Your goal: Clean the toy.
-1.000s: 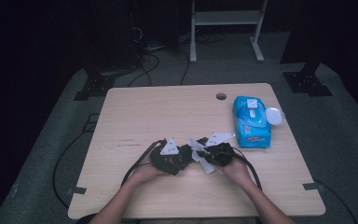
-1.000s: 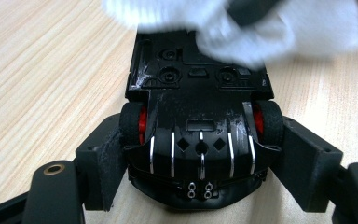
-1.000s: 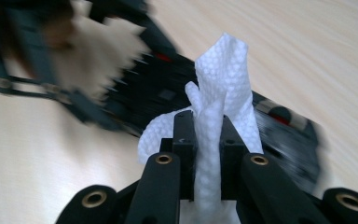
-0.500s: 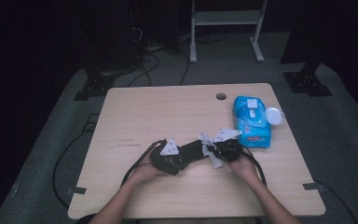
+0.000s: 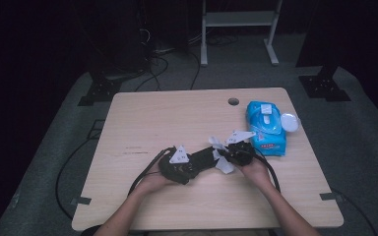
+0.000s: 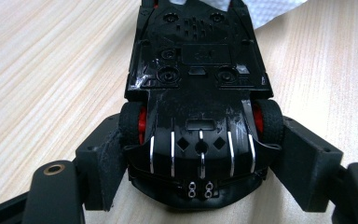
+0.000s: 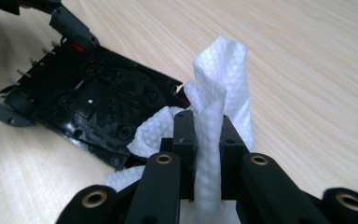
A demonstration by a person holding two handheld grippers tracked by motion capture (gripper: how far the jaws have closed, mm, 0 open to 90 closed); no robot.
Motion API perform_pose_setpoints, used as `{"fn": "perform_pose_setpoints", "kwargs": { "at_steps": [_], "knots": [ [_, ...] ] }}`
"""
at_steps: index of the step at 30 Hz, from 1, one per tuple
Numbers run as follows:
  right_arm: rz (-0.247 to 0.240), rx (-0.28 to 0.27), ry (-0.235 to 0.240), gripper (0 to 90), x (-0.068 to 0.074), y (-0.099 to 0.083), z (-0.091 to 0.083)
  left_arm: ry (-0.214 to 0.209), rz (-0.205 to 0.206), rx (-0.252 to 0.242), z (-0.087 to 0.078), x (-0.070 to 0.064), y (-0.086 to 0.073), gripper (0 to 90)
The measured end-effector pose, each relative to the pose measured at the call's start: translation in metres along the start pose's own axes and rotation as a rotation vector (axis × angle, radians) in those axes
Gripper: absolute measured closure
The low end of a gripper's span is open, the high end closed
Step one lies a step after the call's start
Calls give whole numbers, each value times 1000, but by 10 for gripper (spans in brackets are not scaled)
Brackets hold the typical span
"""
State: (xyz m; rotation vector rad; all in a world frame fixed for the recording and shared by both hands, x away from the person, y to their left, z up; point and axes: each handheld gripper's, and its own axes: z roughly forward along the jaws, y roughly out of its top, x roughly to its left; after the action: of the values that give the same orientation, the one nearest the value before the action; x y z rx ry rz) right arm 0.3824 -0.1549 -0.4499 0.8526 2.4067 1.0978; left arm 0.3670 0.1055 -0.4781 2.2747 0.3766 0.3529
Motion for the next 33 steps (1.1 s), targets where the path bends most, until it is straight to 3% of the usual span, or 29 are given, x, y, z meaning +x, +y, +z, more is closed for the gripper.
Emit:
{"fn": "perform_pose_setpoints", "kwargs": {
  "at_steps": [7, 9, 12, 15, 19, 23, 26, 32, 33],
  "knots": [
    [-26, -22, 36, 812, 10, 17, 17, -5, 1, 1, 0, 1, 0, 246],
    [-16, -23, 34, 812, 6, 16, 18, -5, 1, -5, 0, 1, 0, 246],
    [8, -13, -16, 812, -5, 11, 13, -3, 4, -2, 0, 1, 0, 246],
    [29, -4, -18, 812, -10, 10, 11, -2, 4, 2, 0, 1, 0, 246],
    [0, -23, 12, 812, 0, 20, 16, 1, 8, 0, 0, 1, 1, 246],
    [-29, -41, 94, 811, 17, 29, 28, -7, -1, -4, 1, 1, 0, 246],
    [-47, -33, 76, 812, 17, 29, 30, -6, 3, -5, 1, 2, 0, 246],
    [-1, -6, -25, 811, -5, 21, 22, -3, 5, -6, 0, 1, 1, 246],
    [5, -14, -15, 812, -5, 20, 21, -4, 4, -2, 0, 1, 0, 246]
  ]
}}
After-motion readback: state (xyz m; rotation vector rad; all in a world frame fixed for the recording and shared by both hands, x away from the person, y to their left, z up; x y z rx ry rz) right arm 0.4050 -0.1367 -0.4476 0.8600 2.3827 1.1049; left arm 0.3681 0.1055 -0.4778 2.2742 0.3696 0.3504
